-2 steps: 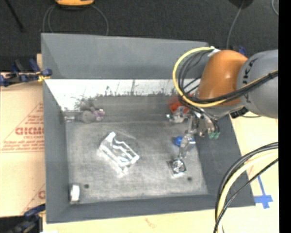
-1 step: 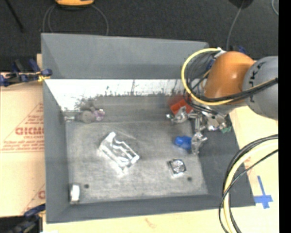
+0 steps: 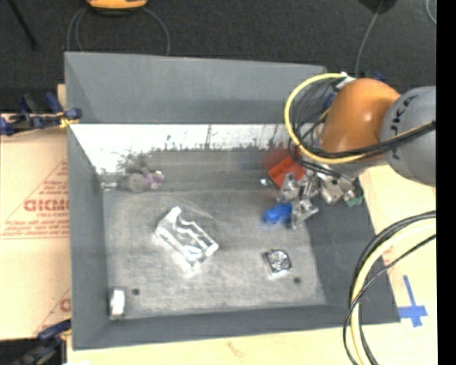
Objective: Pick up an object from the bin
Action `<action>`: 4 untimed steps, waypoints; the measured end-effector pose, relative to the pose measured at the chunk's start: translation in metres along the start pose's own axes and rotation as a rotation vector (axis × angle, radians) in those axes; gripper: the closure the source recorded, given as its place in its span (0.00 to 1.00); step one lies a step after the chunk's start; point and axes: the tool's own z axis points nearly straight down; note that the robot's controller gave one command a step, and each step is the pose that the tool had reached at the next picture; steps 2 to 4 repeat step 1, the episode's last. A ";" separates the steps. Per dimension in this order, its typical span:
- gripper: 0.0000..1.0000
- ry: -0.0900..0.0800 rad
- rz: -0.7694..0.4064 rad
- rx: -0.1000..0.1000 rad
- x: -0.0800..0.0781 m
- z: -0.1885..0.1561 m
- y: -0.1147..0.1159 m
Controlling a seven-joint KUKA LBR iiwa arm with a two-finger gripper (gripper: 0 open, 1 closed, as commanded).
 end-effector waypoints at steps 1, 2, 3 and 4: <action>1.00 0.008 -0.419 -0.004 -0.017 -0.165 0.010; 1.00 0.008 -0.419 -0.004 -0.017 -0.165 0.010; 1.00 0.008 -0.419 -0.004 -0.017 -0.165 0.010; 1.00 0.008 -0.419 -0.004 -0.017 -0.165 0.010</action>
Offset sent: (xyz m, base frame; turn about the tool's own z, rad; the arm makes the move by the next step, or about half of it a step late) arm 0.0060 0.0173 0.1610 -0.4208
